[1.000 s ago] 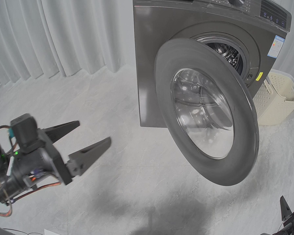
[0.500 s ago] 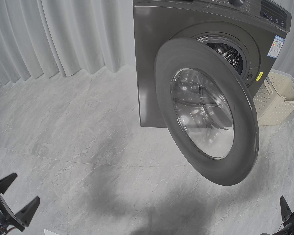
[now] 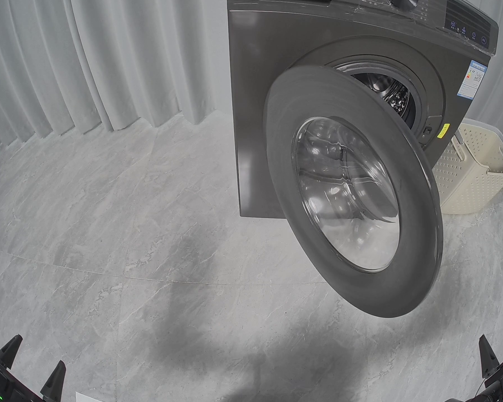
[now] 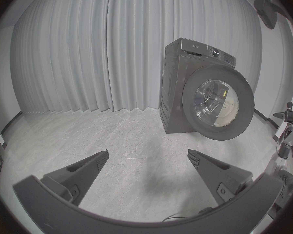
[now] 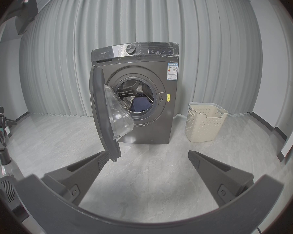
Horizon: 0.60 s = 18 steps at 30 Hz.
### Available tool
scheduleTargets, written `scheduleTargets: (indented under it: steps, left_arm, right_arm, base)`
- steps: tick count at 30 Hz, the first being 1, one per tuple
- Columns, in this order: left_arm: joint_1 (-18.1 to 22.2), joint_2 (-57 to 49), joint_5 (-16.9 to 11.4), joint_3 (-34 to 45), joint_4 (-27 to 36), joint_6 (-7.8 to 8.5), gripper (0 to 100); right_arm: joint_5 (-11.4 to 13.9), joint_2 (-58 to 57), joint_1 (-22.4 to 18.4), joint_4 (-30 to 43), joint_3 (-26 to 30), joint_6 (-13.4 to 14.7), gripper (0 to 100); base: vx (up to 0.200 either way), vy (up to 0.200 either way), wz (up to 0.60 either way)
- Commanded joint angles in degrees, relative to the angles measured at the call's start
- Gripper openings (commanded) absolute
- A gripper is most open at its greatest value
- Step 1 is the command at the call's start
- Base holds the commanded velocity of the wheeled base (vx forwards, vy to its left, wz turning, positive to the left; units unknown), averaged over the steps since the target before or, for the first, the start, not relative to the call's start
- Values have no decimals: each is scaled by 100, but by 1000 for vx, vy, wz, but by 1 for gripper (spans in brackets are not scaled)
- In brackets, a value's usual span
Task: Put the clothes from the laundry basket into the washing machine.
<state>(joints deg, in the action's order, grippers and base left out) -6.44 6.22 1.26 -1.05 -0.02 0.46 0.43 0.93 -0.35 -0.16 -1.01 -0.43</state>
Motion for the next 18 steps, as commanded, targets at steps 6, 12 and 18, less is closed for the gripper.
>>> scheduleTargets:
  steps: [6, 12, 18]
  left_arm:
    - [64, -94, -143, 105, 2, -29, 100]
    - [64, -94, -143, 105, 2, -11, 100]
    - [64, -86, -143, 105, 2, -38, 100]
  right_arm:
    - [1, -31, 0, -2, 101, -1, 100]
    - [1, -31, -9, -2, 101, -1, 100]
    - [1, -31, 0, -2, 101, -1, 100]
  base:
    - [0, 0, 0]
    - [0, 0, 0]
    - [0, -33, 0]
